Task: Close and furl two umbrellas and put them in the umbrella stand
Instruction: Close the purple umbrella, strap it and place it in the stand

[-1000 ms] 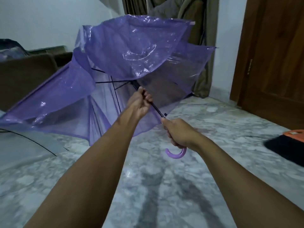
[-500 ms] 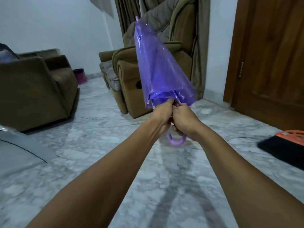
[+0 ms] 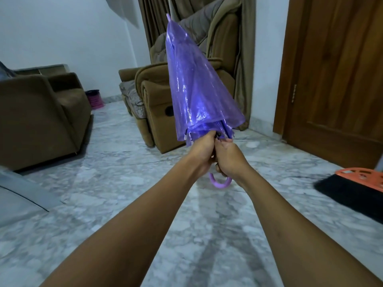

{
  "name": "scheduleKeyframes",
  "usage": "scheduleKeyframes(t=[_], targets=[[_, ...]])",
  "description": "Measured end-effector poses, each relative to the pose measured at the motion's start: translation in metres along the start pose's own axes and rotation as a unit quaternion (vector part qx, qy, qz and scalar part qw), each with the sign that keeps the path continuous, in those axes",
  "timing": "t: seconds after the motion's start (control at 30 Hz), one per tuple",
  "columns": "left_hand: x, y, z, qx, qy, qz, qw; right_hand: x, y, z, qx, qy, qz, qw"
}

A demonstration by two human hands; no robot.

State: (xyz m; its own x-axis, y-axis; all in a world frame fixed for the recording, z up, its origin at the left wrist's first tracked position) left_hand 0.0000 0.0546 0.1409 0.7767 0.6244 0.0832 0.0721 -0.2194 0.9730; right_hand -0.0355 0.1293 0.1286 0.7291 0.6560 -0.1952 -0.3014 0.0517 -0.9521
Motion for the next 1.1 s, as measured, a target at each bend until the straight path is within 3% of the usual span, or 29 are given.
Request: scheduleKeyframes(t=[0.07, 0.13, 0.23, 0.27, 0.33, 0.4, 0.47, 0.5, 0.67, 0.97, 1.03, 1.1], targets=[[0.008, -0.002, -0.003, -0.061, 0.005, 0.033, 0.998, 0.004, 0.003, 0.001, 0.013, 0.01, -0.022, 1.0], [0.02, -0.003, -0.003, -0.176, -0.046, 0.09, 0.979, 0.007, 0.009, 0.003, 0.0, 0.01, -0.057, 0.998], [0.039, 0.017, 0.012, -0.371, -0.158, 0.176, 0.898, 0.01, 0.022, 0.006, 0.042, 0.031, -0.08, 0.995], [0.041, 0.029, 0.018, -0.398, -0.164, 0.177, 0.885, 0.01, 0.026, 0.007, 0.063, 0.039, -0.076, 0.994], [0.036, 0.058, 0.031, -0.354, -0.087, 0.094, 0.927, 0.012, 0.029, 0.008, 0.063, 0.049, -0.072, 0.994], [0.026, 0.08, 0.05, -0.226, 0.091, -0.053, 0.968, 0.016, 0.028, 0.006, 0.055, 0.047, -0.07, 0.995], [0.018, 0.087, 0.065, -0.198, 0.228, -0.159, 0.94, 0.018, 0.023, 0.0, 0.048, 0.044, -0.058, 0.996], [0.016, 0.084, 0.068, -0.208, 0.251, -0.169, 0.93, 0.019, 0.019, -0.003, 0.038, 0.041, -0.05, 0.997], [0.009, 0.061, 0.059, -0.131, 0.185, -0.029, 0.974, 0.028, 0.011, -0.025, -0.016, -0.007, -0.043, 0.999], [-0.009, 0.062, 0.05, -0.096, 0.14, -0.068, 0.983, 0.032, 0.013, -0.021, -0.004, -0.046, -0.041, 0.998], [-0.012, 0.064, 0.051, -0.068, 0.128, -0.086, 0.986, 0.029, 0.012, -0.013, 0.04, -0.011, -0.025, 0.999], [-0.015, 0.067, 0.05, -0.022, 0.105, -0.097, 0.99, 0.027, 0.004, 0.008, 0.109, 0.104, 0.024, 0.988]])
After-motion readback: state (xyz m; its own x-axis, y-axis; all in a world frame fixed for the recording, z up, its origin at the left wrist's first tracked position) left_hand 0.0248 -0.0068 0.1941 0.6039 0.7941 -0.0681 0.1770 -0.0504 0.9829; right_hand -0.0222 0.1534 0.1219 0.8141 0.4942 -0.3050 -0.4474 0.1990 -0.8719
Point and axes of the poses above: each hand's wrist, its own x-axis away from the middle knuckle, its own z-axis out of the back of the hand, y = z × x, the point moved 3 cm from there along -x, towards the middle knuckle
